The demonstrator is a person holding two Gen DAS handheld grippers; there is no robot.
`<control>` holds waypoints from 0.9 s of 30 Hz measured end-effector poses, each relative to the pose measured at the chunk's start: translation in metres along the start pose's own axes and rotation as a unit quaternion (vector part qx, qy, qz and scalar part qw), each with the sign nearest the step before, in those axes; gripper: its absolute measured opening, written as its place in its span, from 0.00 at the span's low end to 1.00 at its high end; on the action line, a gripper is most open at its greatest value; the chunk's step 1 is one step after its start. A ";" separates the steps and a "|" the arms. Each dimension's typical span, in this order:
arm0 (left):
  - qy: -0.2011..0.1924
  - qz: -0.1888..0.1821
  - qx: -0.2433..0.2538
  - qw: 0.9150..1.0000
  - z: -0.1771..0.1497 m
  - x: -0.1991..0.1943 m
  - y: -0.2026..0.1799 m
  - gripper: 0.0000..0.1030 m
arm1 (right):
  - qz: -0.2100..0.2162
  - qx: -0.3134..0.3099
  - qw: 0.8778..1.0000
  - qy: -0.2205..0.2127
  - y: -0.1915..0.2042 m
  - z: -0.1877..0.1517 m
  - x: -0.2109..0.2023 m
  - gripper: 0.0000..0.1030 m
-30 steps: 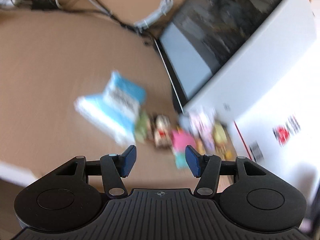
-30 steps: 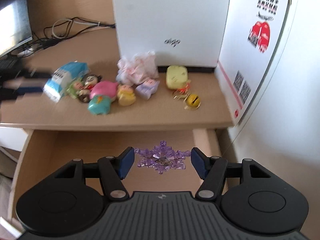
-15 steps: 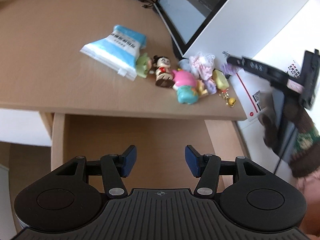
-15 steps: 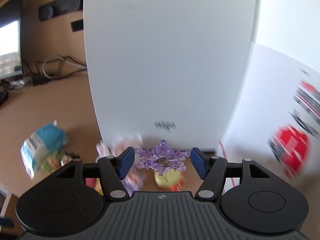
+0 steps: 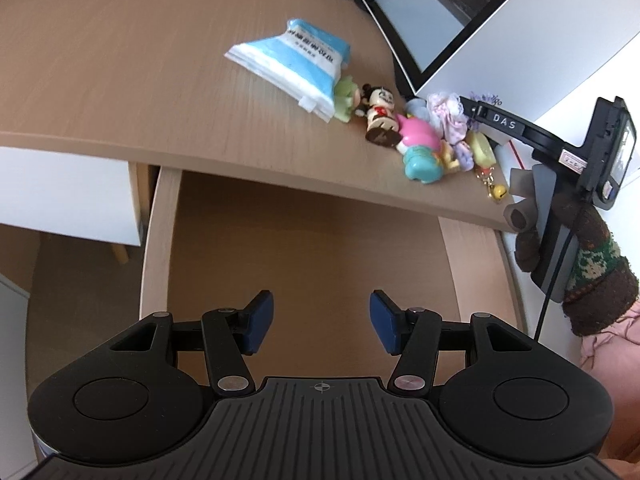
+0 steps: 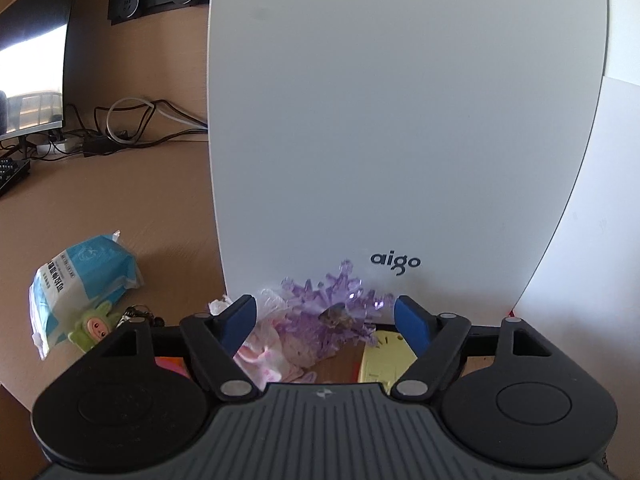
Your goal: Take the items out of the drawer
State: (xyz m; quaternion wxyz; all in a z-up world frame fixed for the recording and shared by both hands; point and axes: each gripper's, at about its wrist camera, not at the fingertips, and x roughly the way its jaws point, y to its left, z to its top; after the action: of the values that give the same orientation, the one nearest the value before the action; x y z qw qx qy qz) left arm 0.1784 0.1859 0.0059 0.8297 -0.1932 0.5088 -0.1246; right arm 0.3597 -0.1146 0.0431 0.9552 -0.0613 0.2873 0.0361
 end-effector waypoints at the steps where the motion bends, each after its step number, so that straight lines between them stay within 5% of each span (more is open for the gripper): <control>1: 0.002 -0.001 0.000 1.000 0.000 0.001 0.000 0.56 | -0.001 0.000 1.000 -0.001 0.001 -0.001 -0.002 0.74; 6: 0.012 -0.010 0.017 1.000 -0.003 0.005 -0.005 0.56 | -0.007 0.003 1.000 0.003 0.003 -0.003 -0.019 0.76; 12: 0.014 -0.022 0.046 0.999 -0.001 0.009 -0.008 0.56 | -0.014 0.039 0.997 0.059 0.003 -0.016 -0.052 0.78; 19: 0.007 -0.043 0.085 0.995 -0.001 0.018 -0.013 0.56 | -0.061 0.106 0.987 0.103 0.015 -0.054 -0.111 0.78; 27: -0.002 -0.048 0.087 0.995 -0.023 0.013 -0.027 0.56 | -0.081 0.112 0.981 0.135 0.021 -0.088 -0.161 0.78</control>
State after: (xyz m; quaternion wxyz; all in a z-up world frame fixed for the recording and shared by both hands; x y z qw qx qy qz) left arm 0.1632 0.1522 -0.0018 0.8375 -0.1450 0.4841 -0.2079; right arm 0.1754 -0.1115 0.0570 0.9084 0.0189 0.4096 -0.0821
